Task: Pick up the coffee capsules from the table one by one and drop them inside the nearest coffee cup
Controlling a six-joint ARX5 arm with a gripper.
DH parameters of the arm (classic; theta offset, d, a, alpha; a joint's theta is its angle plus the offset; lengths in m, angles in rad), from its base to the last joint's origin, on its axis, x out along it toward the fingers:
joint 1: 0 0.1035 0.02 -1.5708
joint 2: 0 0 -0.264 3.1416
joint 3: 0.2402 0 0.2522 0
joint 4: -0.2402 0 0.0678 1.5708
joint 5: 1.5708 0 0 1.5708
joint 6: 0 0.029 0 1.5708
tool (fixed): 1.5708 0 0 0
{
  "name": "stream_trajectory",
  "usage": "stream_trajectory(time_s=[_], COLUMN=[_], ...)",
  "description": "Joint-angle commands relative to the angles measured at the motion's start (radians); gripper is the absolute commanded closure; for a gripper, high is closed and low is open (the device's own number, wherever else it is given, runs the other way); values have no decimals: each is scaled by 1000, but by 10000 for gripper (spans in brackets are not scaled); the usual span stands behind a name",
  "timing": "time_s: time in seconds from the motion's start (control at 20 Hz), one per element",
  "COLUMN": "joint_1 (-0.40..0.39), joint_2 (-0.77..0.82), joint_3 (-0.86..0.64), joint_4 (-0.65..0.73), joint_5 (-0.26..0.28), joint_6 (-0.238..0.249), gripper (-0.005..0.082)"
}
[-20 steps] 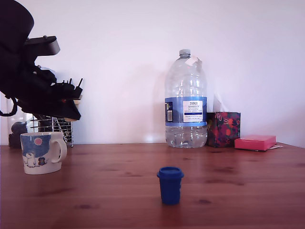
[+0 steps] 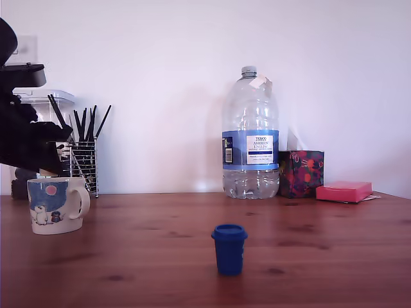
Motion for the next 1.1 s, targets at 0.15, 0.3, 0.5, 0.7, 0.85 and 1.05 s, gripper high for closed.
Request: stream_trajectory(time_s=[0.15,0.3,0.5,0.7,0.85,1.05], joint_1=[2,2,2,1,-4,-20], joint_2=[-8,-8,-8,-10,-31,-97], joint_3=[5,5,5,5,6,6], joint_4=[-7,-8,-7,-7,-7,-23], joint_5=[-2,-2,-8,-7,-6,2], joint_6=[-6,-6,-5,2,2,1], gripper=[296,163,162,242,555,786])
